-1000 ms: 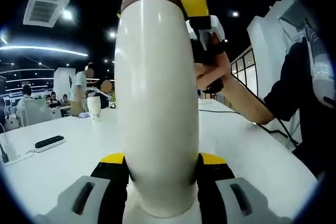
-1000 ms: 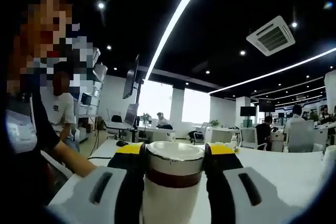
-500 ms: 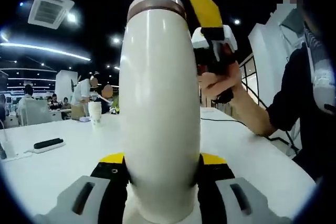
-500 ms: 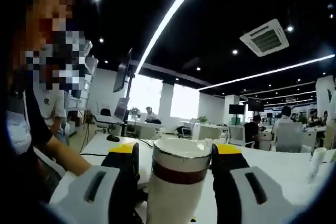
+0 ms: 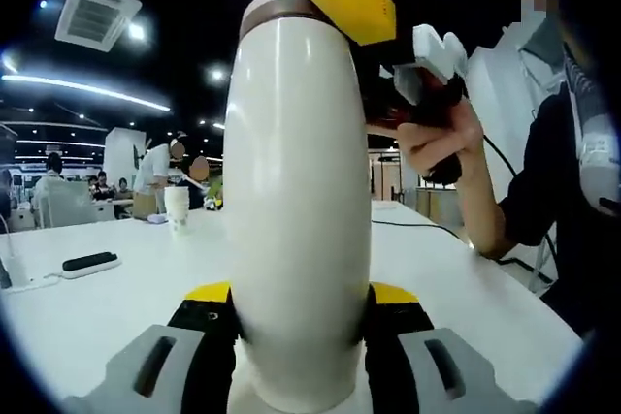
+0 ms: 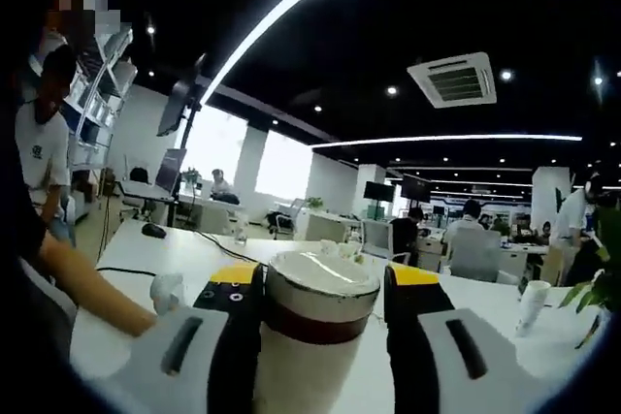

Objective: Grasp the water cup twist off the cup lid place the cup lid on the table

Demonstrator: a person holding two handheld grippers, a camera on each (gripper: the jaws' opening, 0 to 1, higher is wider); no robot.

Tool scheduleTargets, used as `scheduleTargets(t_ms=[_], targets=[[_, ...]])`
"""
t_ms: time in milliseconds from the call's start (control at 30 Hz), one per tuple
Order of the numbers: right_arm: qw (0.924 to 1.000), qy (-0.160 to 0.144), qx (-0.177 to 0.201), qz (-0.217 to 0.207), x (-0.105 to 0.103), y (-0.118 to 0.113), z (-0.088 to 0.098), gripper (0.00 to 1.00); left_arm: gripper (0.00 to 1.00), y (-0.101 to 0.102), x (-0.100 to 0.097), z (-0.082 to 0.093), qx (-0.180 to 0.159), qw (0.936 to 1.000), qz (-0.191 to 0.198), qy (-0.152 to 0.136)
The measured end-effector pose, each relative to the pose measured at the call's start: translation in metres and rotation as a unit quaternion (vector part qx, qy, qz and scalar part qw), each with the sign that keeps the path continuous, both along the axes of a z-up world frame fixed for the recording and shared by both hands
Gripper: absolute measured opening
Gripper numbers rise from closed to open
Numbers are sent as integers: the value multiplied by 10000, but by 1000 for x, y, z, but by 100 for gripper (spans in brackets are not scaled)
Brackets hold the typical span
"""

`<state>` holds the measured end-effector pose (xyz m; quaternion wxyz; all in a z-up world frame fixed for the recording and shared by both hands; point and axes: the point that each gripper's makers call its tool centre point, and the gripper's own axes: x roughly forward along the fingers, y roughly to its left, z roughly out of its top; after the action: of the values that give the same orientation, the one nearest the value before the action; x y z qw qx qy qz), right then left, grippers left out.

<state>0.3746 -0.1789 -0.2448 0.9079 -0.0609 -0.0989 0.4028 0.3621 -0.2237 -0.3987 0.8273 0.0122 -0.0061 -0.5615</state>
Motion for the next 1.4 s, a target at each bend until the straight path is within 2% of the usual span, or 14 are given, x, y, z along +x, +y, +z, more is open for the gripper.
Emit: scheduleTargets(t_ms=[100, 267, 400, 533, 633, 733, 867, 900, 933, 967, 1133, 1233, 1333, 1400], targets=[[9998, -3, -29, 198, 1, 0, 1, 49, 52, 3, 4, 0, -12, 10000, -14, 7], [9947, 108, -65, 1024, -2, 3, 0, 49, 52, 6, 6, 0, -24, 10000, -35, 3], [9837, 31, -187, 1786, -5, 7, 0, 49, 52, 9, 9, 0, -36, 10000, -51, 8], [9659, -17, -240, 2579, -10, 9, 0, 49, 52, 10, 10, 0, -41, 10000, -75, -6], [9569, 97, -143, 2899, -9, 9, -1, 49, 52, 8, 9, 0, -41, 10000, -70, 6], [9558, 124, -66, 2936, -7, 7, -1, 49, 52, 6, 5, 0, -37, 10000, -71, -3], [9647, 517, 109, 2579, -4, 6, -5, 49, 52, 2, 0, 0, -30, 10000, -70, -6], [9688, 586, 163, 2401, -4, 5, -6, 51, 52, 1, 0, 0, -29, 10000, -70, -9], [9759, 851, 197, 2002, 1, 0, -10, 54, 52, 1, -1, 0, -29, 10000, -70, -9], [9803, 875, 329, 1740, 2, -3, -7, 60, 52, 0, -1, 0, -29, 10000, -69, -5], [9944, 399, 689, 695, -18, -18, 14, 62, 52, 0, -2, 0, -23, 10000, -61, -2], [9961, 373, 796, 25, -20, -24, 19, 61, 52, 0, -2, 0, -23, 10000, -62, -5], [9968, -1, 609, -512, -16, -27, 24, 61, 52, 1, -1, 0, -20, 10000, -51, -3], [9971, 4, 546, -528, -15, -21, 21, 60, 52, 2, 1, 0, -19, 10000, -46, 1]])
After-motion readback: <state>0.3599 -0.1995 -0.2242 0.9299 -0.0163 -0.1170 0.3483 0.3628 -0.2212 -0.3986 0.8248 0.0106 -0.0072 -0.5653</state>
